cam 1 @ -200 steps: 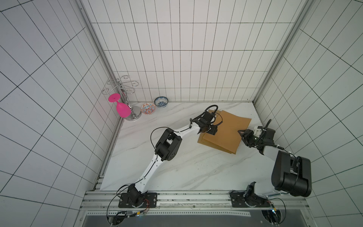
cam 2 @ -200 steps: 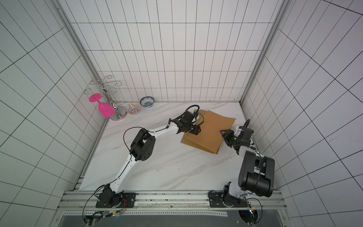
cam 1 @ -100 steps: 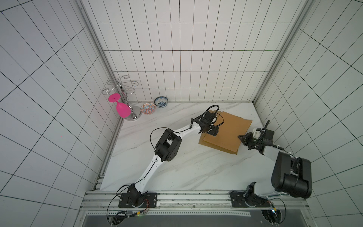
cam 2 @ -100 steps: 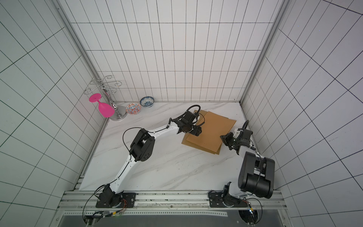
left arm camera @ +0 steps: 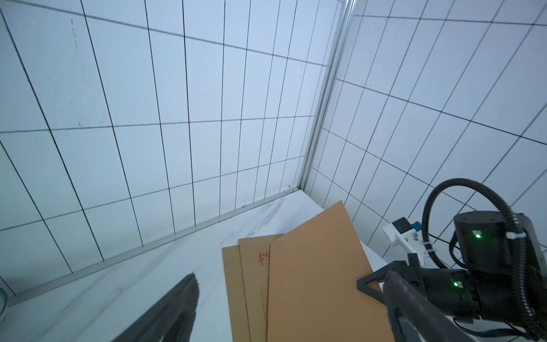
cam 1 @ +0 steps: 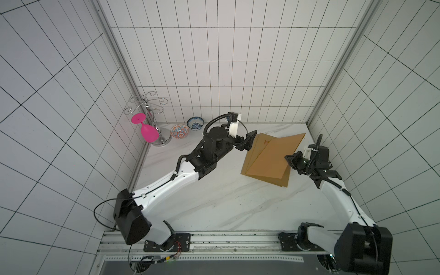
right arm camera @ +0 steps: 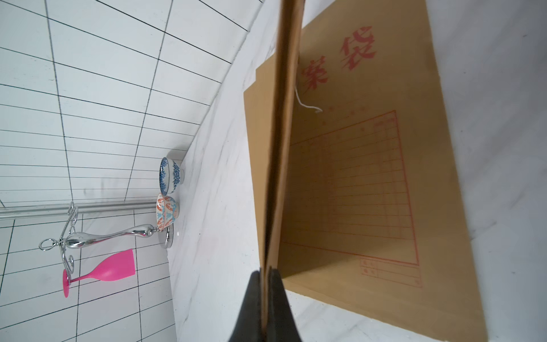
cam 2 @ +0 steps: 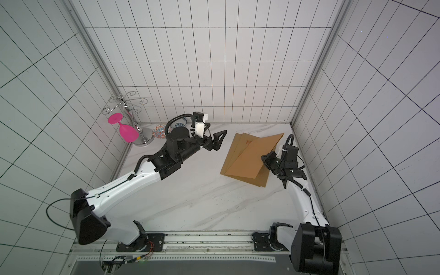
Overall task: Open the file bag
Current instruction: Pick up the file bag from the file bag.
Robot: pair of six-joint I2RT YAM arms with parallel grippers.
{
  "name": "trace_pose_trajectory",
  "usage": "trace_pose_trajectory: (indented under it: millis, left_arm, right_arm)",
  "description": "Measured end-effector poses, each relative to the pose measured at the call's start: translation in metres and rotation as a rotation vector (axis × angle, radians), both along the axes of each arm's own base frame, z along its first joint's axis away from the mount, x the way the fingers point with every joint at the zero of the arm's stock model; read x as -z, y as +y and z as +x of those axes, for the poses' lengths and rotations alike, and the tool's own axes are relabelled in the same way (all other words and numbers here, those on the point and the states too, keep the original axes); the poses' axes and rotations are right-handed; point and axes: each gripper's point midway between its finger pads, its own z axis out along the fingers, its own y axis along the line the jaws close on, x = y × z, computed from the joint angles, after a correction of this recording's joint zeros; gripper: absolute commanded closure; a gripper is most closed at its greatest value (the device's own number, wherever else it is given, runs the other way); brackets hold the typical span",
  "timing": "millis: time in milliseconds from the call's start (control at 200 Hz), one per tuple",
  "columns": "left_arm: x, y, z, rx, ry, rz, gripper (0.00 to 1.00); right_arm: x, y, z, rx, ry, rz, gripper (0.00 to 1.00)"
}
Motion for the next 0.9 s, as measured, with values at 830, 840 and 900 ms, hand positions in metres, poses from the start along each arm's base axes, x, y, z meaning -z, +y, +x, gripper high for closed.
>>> trace_pose_trajectory:
  millis: [830, 840, 900]
  left_arm:
    - [0.176, -0.112, -0.106, 0.278, -0.279, 0.690, 0.15]
    - [0.176, -0.112, -0.106, 0.275, -0.281, 0.694, 0.16]
    - [0.178, -0.116, -0.105, 0.265, -0.294, 0.709, 0.25]
  right_arm:
    - [-0.021, 0.031, -0.011, 0.054, 0.074, 0.077, 1.00]
    - [-0.021, 0.031, -0.011, 0.054, 0.075, 0.077, 1.00]
    - [-0.021, 0.031, -0.012, 0.054, 0.078, 0.077, 1.00]
